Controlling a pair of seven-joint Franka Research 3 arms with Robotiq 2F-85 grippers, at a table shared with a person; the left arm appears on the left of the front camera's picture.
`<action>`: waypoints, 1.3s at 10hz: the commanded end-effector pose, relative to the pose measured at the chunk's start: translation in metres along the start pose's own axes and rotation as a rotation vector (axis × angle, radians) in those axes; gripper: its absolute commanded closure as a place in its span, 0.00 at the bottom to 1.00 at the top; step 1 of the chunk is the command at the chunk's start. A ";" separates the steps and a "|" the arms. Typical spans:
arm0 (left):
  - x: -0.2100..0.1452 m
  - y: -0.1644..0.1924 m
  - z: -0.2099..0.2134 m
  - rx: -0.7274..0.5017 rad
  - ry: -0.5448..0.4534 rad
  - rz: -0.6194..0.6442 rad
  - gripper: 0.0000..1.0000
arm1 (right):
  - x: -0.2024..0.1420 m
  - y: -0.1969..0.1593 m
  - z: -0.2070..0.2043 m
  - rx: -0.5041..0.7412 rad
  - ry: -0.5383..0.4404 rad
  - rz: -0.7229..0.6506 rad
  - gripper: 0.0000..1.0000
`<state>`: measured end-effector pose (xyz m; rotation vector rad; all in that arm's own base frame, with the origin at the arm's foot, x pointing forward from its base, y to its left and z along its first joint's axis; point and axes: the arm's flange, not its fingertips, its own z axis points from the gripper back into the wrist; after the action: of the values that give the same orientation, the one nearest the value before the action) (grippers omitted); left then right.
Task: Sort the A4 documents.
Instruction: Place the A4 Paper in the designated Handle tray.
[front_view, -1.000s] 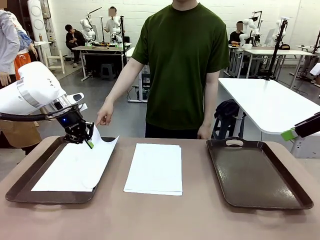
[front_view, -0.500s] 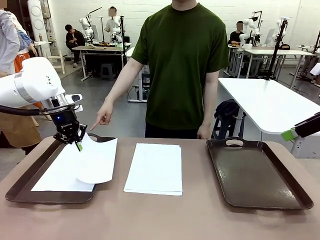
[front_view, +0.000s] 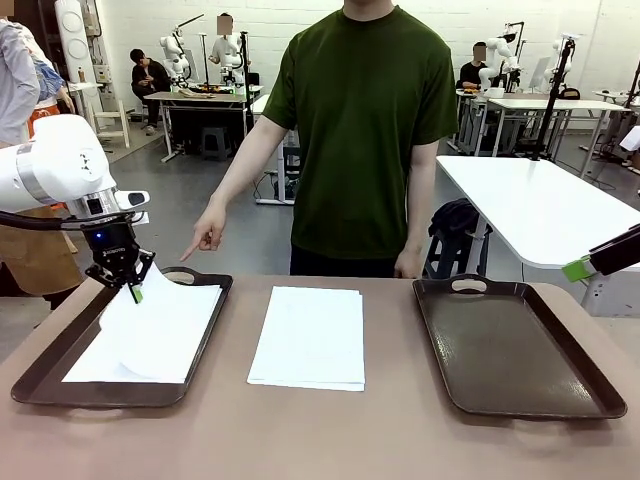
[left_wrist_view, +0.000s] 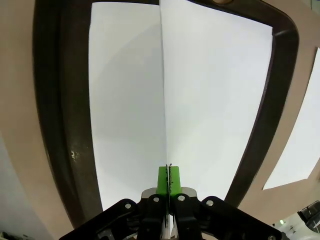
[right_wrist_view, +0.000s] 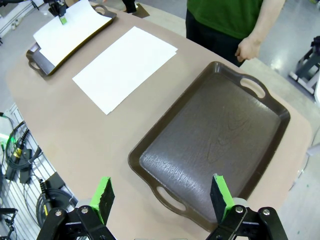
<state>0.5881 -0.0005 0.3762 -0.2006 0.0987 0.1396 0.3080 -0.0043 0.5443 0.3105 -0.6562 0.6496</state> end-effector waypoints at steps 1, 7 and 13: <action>0.009 -0.005 0.001 0.031 -0.005 0.001 0.99 | 0.000 0.000 -0.002 0.018 -0.006 -0.001 0.00; 0.013 0.007 0.008 0.061 -0.012 0.005 0.48 | 0.000 0.000 -0.002 0.018 -0.006 -0.001 0.00; 0.014 0.020 0.012 0.064 -0.027 0.016 0.00 | 0.000 0.000 -0.002 0.018 -0.006 -0.001 0.00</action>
<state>0.5978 0.0192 0.3824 -0.1566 0.0765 0.1423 0.3080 -0.0043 0.5443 0.3105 -0.6562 0.6496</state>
